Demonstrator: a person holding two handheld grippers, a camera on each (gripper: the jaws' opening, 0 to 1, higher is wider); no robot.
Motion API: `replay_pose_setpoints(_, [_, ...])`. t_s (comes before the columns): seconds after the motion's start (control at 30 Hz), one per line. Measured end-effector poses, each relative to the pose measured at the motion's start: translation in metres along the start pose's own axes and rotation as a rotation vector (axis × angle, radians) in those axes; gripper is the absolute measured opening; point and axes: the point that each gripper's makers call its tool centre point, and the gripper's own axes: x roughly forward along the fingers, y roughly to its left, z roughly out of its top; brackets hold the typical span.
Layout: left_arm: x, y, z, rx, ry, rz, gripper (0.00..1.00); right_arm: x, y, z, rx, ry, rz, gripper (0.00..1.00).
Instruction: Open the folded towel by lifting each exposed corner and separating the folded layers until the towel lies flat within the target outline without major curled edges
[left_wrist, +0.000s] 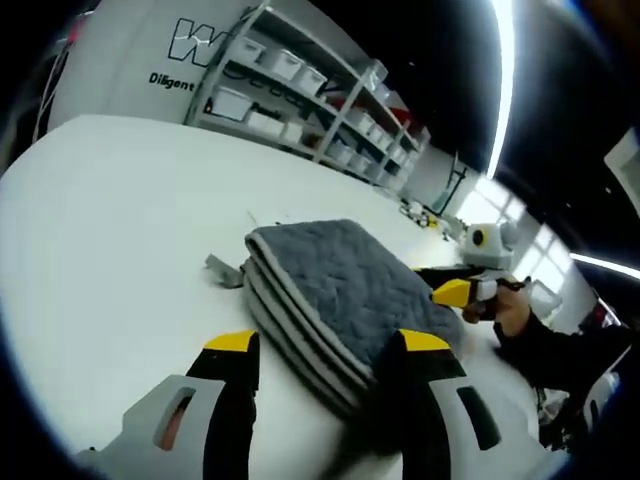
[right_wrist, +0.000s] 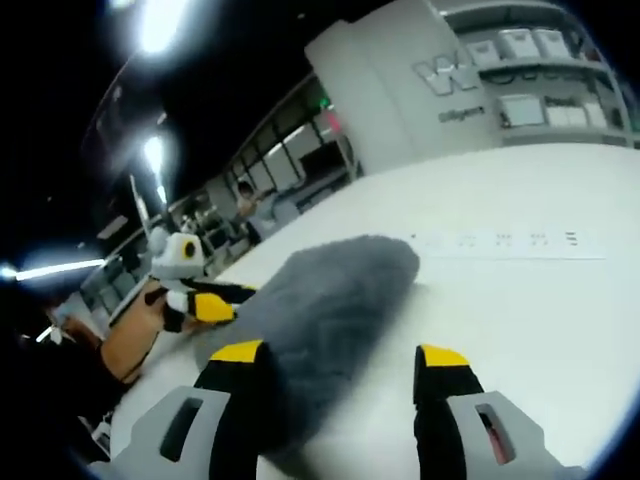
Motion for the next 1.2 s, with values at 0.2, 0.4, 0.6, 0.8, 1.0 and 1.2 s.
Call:
replay_pose_setpoints(0.2, [0.004,0.001,-0.003,-0.007,0.005,0.01,0.43,0.001,0.005,-0.005,-0.006,0.016,0.011,0.49])
replay_pose_setpoints(0.4, [0.005,0.001,-0.007,-0.006,0.013,0.01,0.34,0.002,0.009,-0.007,-0.009,0.022,0.028,0.39])
replay_pose_setpoints(0.6, [0.006,0.002,-0.006,0.031,0.011,0.022,0.31,0.003,0.017,-0.007,0.03,0.02,0.059,0.24])
replay_pose_setpoints(0.8, [0.008,-0.002,-0.009,0.026,0.007,0.013,0.27,0.002,0.017,-0.008,0.003,0.028,0.053,0.22])
replay_pose_setpoints(1.0, [0.008,-0.003,-0.008,0.04,-0.001,0.012,0.25,0.001,0.017,-0.007,-0.011,0.03,0.056,0.21])
replay_pose_setpoints(1.2, [0.007,-0.005,-0.004,0.069,-0.018,0.019,0.16,0.001,0.018,-0.007,-0.047,0.019,0.057,0.17])
